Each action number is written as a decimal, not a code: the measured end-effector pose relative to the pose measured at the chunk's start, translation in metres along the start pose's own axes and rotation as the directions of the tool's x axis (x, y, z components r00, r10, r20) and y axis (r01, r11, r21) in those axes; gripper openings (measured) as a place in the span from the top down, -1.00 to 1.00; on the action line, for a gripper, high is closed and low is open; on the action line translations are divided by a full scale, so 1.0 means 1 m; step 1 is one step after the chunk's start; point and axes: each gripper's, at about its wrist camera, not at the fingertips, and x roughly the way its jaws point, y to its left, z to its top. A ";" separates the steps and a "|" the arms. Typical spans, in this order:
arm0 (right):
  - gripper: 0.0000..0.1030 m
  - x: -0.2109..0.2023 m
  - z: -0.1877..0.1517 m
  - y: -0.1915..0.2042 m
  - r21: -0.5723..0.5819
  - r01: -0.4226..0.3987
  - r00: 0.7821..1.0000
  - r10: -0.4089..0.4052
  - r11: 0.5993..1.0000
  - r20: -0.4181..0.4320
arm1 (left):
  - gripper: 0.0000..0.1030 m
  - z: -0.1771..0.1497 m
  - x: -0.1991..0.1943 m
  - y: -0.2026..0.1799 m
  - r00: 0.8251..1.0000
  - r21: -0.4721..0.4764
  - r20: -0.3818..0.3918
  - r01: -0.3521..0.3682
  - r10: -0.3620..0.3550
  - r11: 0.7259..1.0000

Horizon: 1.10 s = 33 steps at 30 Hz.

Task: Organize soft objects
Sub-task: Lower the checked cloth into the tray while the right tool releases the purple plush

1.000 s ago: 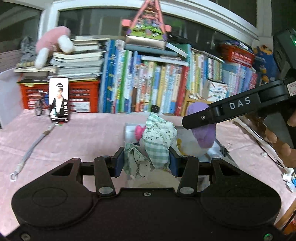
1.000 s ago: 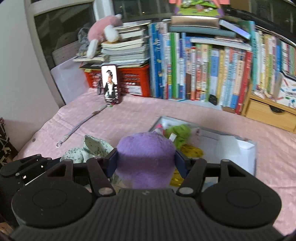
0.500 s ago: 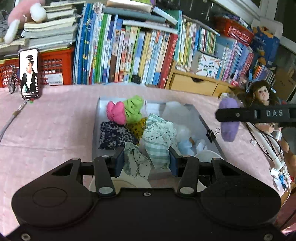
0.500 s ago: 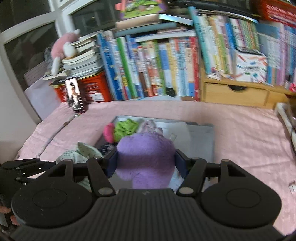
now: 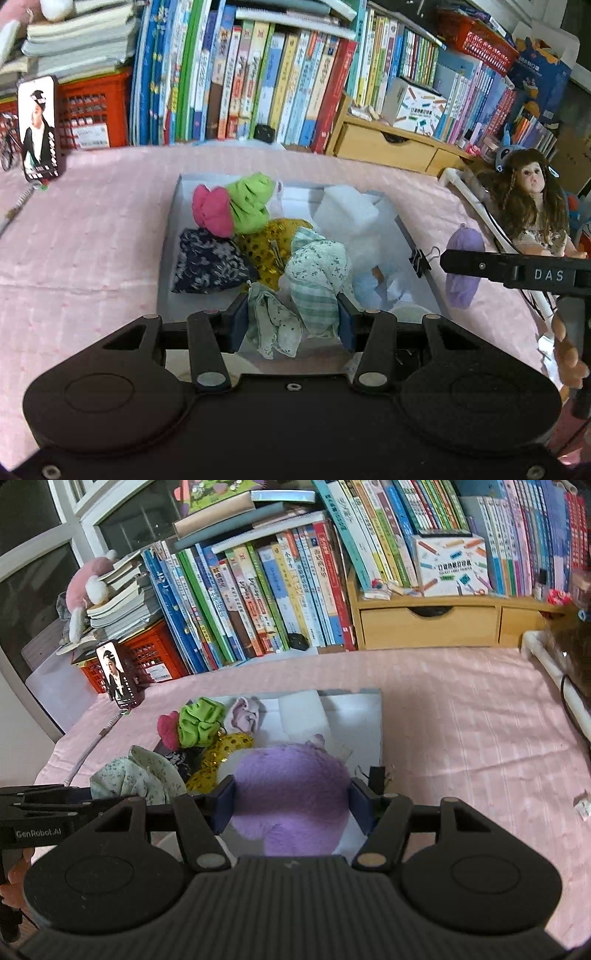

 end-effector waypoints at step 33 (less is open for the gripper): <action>-0.29 0.028 -0.053 -0.034 0.108 -0.149 0.981 0.132 0.983 0.145 | 0.12 0.019 0.071 0.004 0.977 -0.090 -0.211 -0.060 0.040 0.994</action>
